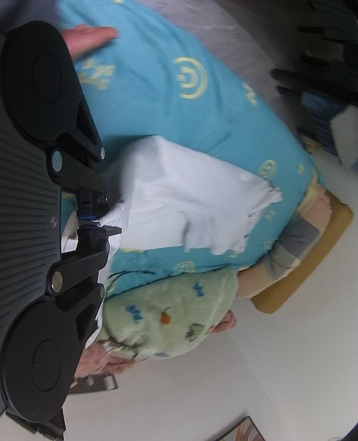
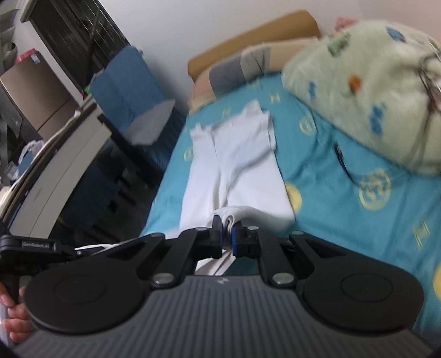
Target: Fold clothes
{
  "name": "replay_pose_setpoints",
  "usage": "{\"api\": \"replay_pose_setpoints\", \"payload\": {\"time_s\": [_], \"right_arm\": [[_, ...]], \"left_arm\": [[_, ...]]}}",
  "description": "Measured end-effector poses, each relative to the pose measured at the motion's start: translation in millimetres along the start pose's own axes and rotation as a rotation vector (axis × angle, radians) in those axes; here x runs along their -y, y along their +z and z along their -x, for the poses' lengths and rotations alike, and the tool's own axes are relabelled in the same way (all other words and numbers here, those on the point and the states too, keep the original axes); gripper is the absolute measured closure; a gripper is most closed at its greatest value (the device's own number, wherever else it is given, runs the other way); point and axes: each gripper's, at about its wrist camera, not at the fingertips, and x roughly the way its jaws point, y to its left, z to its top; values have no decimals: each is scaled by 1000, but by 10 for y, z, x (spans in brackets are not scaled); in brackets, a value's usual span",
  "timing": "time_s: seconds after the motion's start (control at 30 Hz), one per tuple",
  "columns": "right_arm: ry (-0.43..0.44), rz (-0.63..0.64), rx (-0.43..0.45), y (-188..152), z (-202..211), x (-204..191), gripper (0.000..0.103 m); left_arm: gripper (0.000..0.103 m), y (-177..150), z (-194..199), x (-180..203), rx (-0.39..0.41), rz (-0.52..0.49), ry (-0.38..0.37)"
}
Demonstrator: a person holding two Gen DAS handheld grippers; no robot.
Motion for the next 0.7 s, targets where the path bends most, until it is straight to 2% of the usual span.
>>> {"api": "replay_pose_setpoints", "payload": {"time_s": [0.2,0.37,0.57,0.7], "right_arm": [[-70,81,57,459,-655,-25,93],[-87,99,135,756,-1188,143,93],[-139,140,148,953,-2063,384,93],[-166,164,123,955,-2672,575,93]], "left_arm": [[99,544,-422,49,183,-82,68],[99,858,-960,103,290,-193,112],[99,1199,-1846,91,350,-288,162],[99,1371,-2477,-28,325,-350,202]]}}
